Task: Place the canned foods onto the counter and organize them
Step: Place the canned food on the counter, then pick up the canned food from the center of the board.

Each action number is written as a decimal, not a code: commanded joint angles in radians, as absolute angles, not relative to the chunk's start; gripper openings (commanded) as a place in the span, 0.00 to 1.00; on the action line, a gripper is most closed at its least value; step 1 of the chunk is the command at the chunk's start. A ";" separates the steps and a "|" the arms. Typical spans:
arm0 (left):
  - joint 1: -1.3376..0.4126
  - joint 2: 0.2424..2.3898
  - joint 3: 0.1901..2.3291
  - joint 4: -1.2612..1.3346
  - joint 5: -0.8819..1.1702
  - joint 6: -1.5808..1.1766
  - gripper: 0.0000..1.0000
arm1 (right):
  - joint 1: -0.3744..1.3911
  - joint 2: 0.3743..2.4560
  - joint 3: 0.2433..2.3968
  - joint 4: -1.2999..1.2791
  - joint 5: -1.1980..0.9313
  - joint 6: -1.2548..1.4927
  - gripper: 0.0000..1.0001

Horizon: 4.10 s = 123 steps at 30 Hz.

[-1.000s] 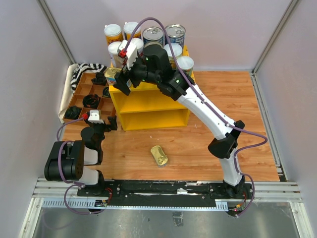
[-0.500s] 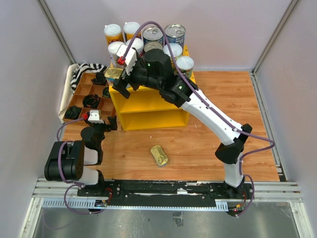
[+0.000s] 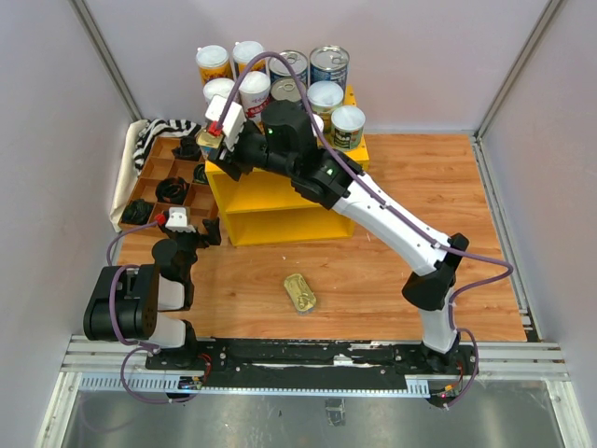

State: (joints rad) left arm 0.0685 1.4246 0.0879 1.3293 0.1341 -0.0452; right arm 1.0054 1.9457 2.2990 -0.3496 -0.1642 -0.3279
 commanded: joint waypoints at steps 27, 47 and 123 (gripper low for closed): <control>0.064 1.425 0.098 1.350 0.138 -0.033 1.00 | 0.970 2.049 2.360 -0.321 -0.104 -0.353 0.32; 0.063 1.424 0.098 1.350 0.138 -0.033 1.00 | 0.947 2.060 2.374 -0.320 -0.138 -0.326 0.39; 0.063 1.424 0.098 1.349 0.138 -0.033 1.00 | 1.113 1.483 0.853 -0.137 -0.149 0.017 0.49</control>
State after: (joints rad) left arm 0.0685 1.4246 0.0879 1.3293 0.1341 -0.0452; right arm 1.1496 1.4830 0.7929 -0.0284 -0.0372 0.2050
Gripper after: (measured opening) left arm 0.996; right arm 0.559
